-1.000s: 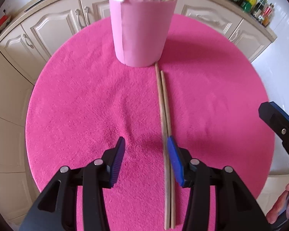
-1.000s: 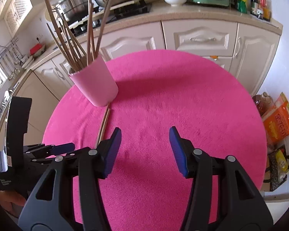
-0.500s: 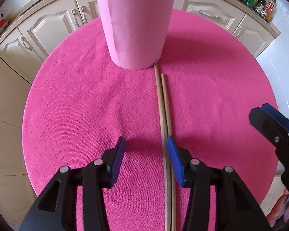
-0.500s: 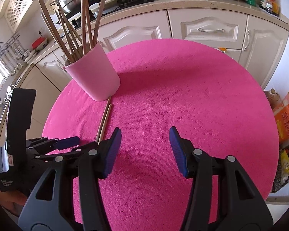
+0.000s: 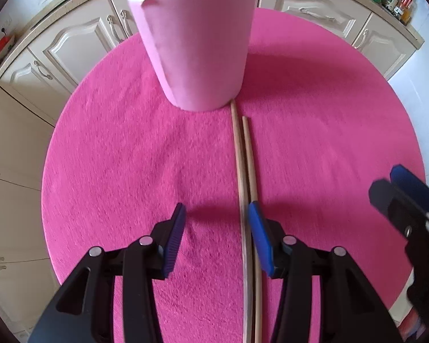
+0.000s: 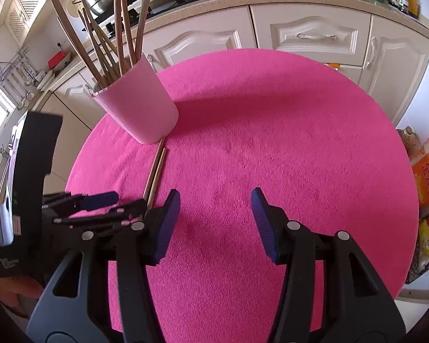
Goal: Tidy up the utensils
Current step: 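Move both open tools down to the last two chopsticks beside the cup, then grasp a chopstick with the left tool while the right tool grasps the other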
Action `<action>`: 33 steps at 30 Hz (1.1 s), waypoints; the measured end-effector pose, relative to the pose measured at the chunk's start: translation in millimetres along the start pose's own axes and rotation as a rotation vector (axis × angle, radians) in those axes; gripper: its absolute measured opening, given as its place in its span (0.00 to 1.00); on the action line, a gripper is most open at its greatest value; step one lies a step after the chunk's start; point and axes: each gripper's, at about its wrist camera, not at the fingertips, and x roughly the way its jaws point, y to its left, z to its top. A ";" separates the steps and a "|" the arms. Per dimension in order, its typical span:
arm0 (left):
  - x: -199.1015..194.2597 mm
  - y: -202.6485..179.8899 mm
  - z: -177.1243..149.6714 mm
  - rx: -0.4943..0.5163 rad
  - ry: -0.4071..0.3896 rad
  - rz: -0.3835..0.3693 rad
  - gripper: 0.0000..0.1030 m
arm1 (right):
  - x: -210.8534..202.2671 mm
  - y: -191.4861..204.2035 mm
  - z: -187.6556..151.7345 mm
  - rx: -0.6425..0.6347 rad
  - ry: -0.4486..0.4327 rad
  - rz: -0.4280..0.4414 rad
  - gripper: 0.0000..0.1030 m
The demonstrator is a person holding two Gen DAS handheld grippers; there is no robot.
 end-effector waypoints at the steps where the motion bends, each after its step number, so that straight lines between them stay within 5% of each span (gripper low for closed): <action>1: -1.2 0.1 -0.3 0.002 -0.001 0.006 0.45 | 0.6 0.0 -0.5 0.001 0.005 0.001 0.50; 9: -1.9 6.0 -5.6 -0.010 0.019 -0.022 0.45 | 0.5 -0.1 -1.5 -0.002 0.025 0.008 0.50; 17: 0.3 -9.2 -3.9 0.042 0.057 0.051 0.43 | 1.6 1.4 -2.1 -0.001 0.038 0.011 0.50; 18: -0.3 -8.6 -3.1 0.039 0.058 0.036 0.39 | 2.1 1.9 -2.2 0.000 0.041 0.011 0.50; 20: -1.0 -8.3 -0.4 0.032 0.062 -0.004 0.17 | 2.9 3.6 -2.4 -0.003 0.049 0.014 0.50; 22: -3.6 -5.8 -2.8 0.023 0.061 -0.003 0.08 | 3.4 6.1 -3.6 -0.008 0.057 0.017 0.50; 33: -26.9 33.1 -28.4 -0.079 0.022 -0.061 0.05 | 22.2 27.7 -5.1 0.019 0.161 0.049 0.50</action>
